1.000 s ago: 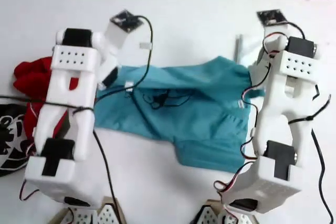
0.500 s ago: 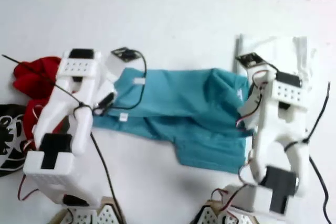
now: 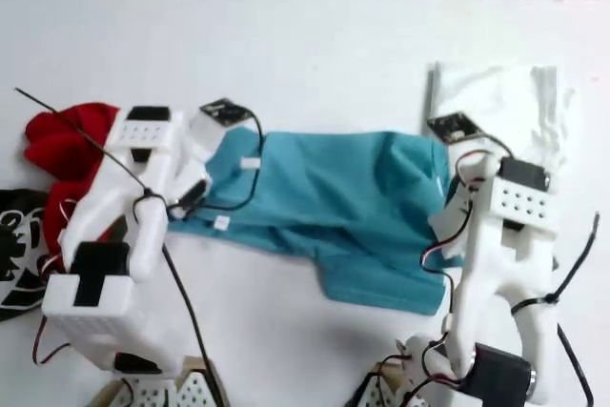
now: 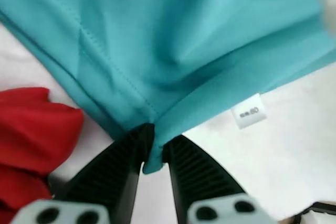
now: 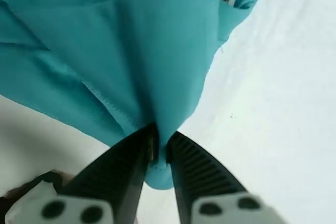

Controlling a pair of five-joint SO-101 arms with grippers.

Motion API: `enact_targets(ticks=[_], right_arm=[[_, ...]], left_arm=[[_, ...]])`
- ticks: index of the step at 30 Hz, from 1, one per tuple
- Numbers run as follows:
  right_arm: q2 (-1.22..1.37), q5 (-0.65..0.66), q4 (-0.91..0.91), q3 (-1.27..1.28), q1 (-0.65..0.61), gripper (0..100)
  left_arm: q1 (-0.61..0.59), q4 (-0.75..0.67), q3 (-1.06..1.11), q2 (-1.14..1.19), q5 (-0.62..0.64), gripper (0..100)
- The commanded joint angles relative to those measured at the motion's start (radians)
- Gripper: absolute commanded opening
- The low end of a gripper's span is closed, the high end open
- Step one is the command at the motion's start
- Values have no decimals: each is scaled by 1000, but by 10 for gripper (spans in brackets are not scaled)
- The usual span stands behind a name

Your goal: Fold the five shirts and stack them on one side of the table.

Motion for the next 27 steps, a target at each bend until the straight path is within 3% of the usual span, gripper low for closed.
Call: enact_targets(ticks=[1,6,13,27], right_arm=[[-51,8,-35,46,8,19],[-65,6,12,-48,4,19],[-81,-2,311,-285,-47,19],[-346,-3,309,-80,-246,19]], left_arm=[[8,-26,18,-5,-3,24],[6,-26,22,-5,0,24],[-2,-48,22,-5,2,24],[-2,-52,22,-5,-8,24]])
